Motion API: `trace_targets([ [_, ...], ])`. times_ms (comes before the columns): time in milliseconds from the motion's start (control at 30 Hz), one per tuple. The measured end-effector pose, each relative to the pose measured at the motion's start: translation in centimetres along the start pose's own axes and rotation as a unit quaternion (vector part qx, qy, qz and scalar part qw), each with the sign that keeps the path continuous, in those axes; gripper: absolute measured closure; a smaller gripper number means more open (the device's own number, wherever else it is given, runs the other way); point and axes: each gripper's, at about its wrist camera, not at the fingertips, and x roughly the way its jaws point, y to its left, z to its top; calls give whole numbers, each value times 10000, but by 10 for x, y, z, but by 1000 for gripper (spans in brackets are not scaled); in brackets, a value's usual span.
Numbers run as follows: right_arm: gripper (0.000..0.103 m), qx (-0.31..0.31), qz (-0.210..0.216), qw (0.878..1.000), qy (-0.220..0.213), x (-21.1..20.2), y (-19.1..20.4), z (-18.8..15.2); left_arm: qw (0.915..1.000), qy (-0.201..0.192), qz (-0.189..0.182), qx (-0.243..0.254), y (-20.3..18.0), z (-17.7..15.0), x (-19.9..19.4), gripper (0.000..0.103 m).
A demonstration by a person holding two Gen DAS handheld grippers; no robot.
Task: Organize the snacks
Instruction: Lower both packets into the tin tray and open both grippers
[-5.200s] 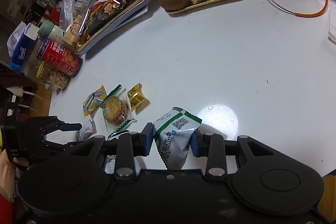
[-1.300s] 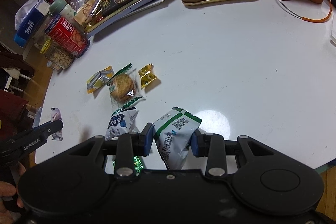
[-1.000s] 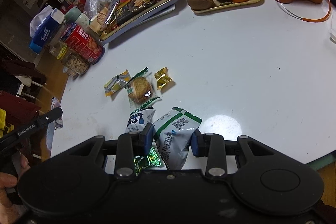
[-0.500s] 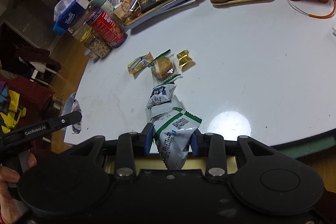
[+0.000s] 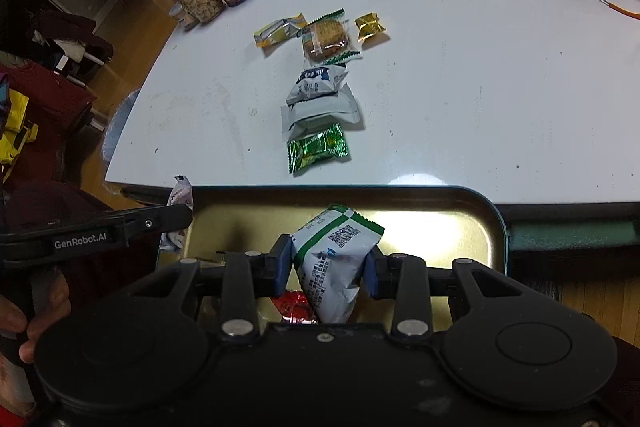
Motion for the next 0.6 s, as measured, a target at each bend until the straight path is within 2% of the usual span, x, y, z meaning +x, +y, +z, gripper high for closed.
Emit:
trace_targets([
  [200,65,-127,-133,9997,137,7,2,-3,9993,301,138,180,-7,-13,12,77],
  [300,63,-142,-176,9996,159,8,4,-5,9984,441,90,335,-12,-15,12,76],
  [400,63,-79,-244,9997,50,6,2,-3,9976,573,-6,399,-14,-19,12,67],
  [467,62,-51,-271,9996,-31,4,1,-1,9977,544,-39,409,-14,-19,10,63],
  [600,62,36,-189,9996,-189,-2,-1,4,9986,448,-103,271,-9,-13,5,63],
])
